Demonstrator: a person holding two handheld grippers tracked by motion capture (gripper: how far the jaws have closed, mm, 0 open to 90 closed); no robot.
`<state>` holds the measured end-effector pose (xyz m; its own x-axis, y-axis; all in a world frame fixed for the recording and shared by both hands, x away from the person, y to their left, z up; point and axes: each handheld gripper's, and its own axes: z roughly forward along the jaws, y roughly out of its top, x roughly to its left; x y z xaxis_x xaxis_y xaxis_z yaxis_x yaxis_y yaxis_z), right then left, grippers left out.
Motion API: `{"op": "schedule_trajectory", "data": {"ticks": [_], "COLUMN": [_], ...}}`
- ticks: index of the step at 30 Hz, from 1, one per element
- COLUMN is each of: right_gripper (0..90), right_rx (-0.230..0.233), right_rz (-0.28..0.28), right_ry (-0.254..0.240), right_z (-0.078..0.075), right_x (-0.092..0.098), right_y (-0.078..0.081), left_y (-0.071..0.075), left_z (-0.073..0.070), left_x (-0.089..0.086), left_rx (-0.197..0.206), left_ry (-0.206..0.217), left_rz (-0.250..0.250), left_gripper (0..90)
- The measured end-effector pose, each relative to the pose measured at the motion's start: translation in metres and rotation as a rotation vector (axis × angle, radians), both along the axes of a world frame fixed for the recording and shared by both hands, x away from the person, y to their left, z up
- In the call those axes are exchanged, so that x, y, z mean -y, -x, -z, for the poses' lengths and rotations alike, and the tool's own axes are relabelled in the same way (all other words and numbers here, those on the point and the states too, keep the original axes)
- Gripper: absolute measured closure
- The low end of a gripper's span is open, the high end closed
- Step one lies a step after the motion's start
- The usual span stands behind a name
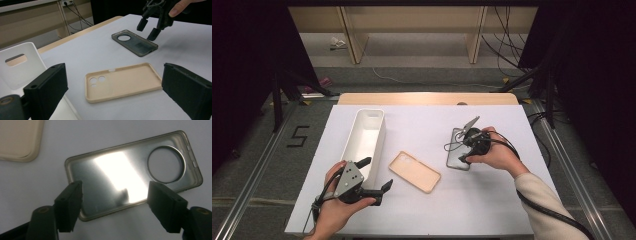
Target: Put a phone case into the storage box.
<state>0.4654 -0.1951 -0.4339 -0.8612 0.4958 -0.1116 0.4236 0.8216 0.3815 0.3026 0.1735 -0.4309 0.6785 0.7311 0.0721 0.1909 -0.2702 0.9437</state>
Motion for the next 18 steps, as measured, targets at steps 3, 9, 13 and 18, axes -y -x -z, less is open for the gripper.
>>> {"op": "schedule_trajectory", "data": {"ticks": [3,9,13,18], "right_gripper": [22.1,20.9,25.2,30.2], "right_rx": [0.013,0.025,0.01,-0.012], "right_rz": [-0.006,-0.044,-0.097,-0.143], "right_ry": [-0.008,0.005,0.056,0.113], "right_z": [-0.001,-0.005,-0.004,0.0], "right_x": [-0.002,-0.01,-0.018,-0.023], "right_y": [0.006,0.015,0.019,0.024], "left_y": [0.0,0.0,0.0,0.0], "left_z": [0.0,0.0,0.0,0.0], "left_x": [0.0,-0.001,-0.001,-0.001], "left_rx": [-0.001,0.0,-0.002,-0.001], "left_ry": [0.0,0.0,0.002,0.002], "left_rz": [0.0,-0.001,0.0,0.0], "left_gripper": [6.2,6.2,6.2,6.1]}}
